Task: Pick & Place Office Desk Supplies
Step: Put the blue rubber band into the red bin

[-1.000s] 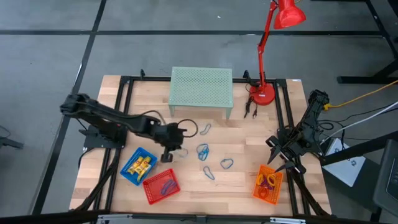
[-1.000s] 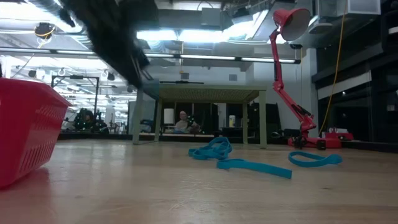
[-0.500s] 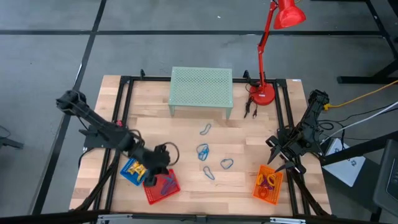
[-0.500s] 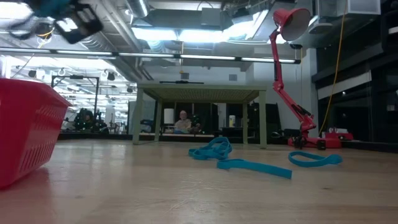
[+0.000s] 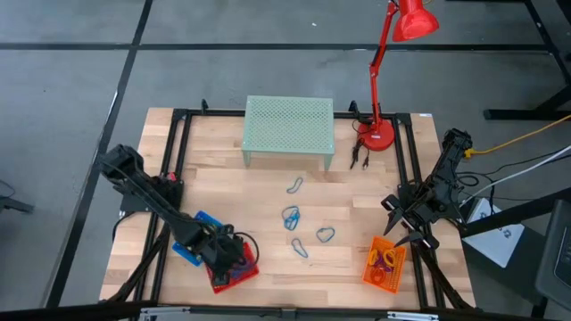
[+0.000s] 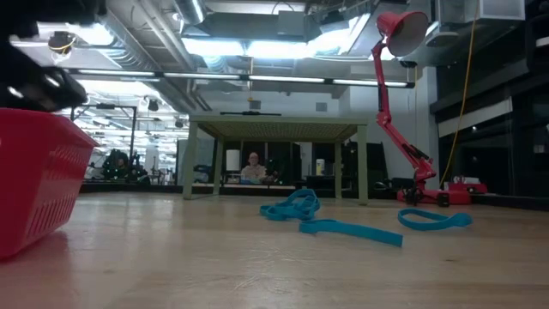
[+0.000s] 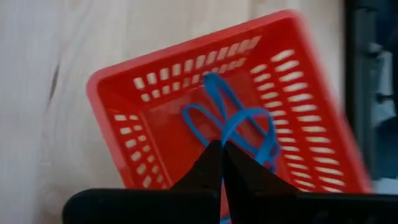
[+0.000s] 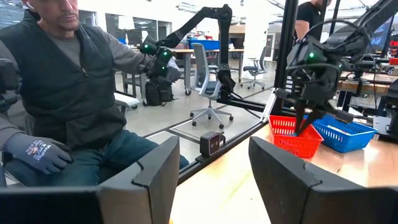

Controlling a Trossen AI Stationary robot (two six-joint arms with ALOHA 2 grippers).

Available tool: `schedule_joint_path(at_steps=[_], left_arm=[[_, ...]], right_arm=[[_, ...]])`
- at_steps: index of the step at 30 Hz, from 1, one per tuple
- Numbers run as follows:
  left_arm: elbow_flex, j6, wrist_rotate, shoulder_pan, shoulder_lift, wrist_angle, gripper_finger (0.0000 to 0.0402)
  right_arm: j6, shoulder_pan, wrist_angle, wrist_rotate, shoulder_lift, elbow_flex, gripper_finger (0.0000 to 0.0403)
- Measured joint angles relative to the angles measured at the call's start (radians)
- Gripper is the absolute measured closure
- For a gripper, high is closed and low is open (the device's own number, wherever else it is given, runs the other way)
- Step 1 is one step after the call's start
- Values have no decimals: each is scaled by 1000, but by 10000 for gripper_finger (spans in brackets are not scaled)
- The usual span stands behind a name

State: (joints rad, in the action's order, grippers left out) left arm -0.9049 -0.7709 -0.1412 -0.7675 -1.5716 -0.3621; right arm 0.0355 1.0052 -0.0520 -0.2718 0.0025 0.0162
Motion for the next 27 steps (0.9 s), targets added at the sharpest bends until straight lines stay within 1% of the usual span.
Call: schedule_joint_path(at_steps=[3,6,10,14,18,22,27], left_arm=[[0,-4,-10,2,-32,24,394],[0,-4,-14,9,-35,26,378],[0,-3,-48,17,-5,23,339],[0,-3,-54,18,30,23,296],[0,0,-77,17,67,22,264],[0,22,-86,18,94,22,249],[0,92,-119,44,131,22,247]], right_arm=[[0,0,0,0,0,0,208],[0,0,0,0,0,0,208],[0,0,0,0,0,0,208],[0,0,0,0,0,0,208],[0,0,0,0,0,0,208],[0,0,0,0,0,0,208],[0,0,0,0,0,0,208]])
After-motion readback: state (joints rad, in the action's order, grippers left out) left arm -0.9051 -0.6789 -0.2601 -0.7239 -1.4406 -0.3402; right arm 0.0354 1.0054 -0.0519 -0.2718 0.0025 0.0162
